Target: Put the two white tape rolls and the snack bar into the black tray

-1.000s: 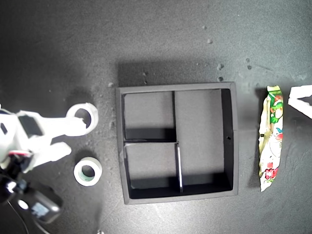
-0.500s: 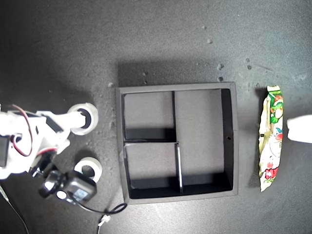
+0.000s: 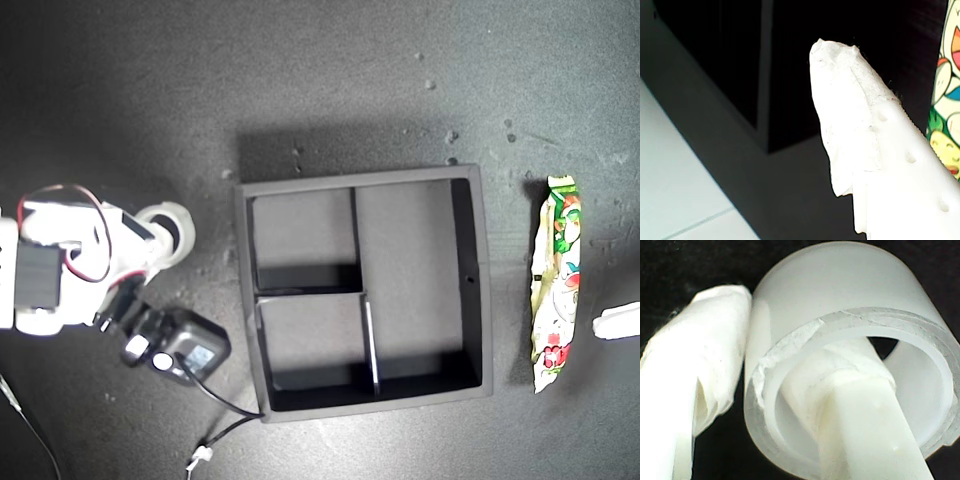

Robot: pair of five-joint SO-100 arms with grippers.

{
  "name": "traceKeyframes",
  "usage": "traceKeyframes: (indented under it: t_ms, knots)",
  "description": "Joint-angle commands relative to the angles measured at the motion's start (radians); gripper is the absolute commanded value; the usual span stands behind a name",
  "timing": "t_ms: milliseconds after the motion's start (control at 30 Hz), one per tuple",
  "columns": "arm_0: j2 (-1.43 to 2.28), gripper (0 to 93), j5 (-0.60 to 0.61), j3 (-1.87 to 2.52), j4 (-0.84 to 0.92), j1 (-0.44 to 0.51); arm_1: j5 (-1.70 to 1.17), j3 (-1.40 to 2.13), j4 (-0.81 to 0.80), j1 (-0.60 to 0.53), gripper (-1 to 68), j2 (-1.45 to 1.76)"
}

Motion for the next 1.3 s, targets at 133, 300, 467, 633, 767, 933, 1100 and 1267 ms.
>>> traceKeyframes:
  t_ms: [133,300,467,633,767,933,1100,1267]
  knots:
    - [0.170,0.1,0.054,-0.232,0.202,-0.009,0.054,-0.382,0.244,0.026,25.4,-0.491]
    - [0.107,0.1,0.110,-0.492,0.325,-0.003,0.153,-0.434,0.247,-0.021,23.9,-0.721]
    - [-0.020,0.1,0.164,-0.675,0.342,-0.026,0.178,-0.469,0.181,-0.023,23.5,-0.900]
    - [-0.192,0.1,0.212,-0.874,0.348,-0.031,0.175,-0.532,0.124,0.018,23.3,-1.106]
    - [-0.341,0.1,0.218,-1.011,0.393,-0.020,0.173,-0.531,0.074,0.061,14.5,-1.178]
    - [-0.436,0.1,0.195,-1.034,0.391,-0.012,0.184,-0.515,0.060,0.078,-0.1,-1.178]
    - [-0.503,0.1,0.186,-1.058,0.391,-0.031,0.192,-0.554,0.098,0.069,-0.2,-1.178]
    - [-0.575,0.1,0.190,-1.164,0.457,-0.028,0.199,-0.571,0.127,0.064,-0.2,-1.178]
